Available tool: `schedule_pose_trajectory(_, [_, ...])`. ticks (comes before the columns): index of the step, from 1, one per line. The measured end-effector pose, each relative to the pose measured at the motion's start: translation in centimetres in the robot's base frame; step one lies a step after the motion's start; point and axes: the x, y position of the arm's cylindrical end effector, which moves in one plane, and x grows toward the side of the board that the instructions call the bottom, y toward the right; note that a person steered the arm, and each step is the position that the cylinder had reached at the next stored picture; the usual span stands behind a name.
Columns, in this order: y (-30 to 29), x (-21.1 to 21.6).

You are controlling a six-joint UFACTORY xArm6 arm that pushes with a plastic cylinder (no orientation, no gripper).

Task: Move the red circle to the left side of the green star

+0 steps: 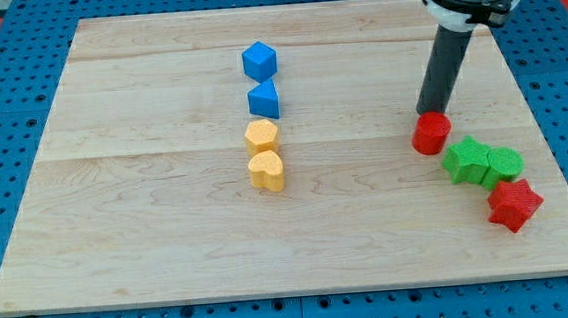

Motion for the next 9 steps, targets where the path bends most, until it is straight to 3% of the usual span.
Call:
schedule_pose_trajectory(2, [-2.8,1.9])
schedule_pose_trajectory(3, [-3.0,-0.2])
schedule_pose_trajectory(7, [7.1,-1.3])
schedule_pose_trajectory(9, [-0.5,4.6])
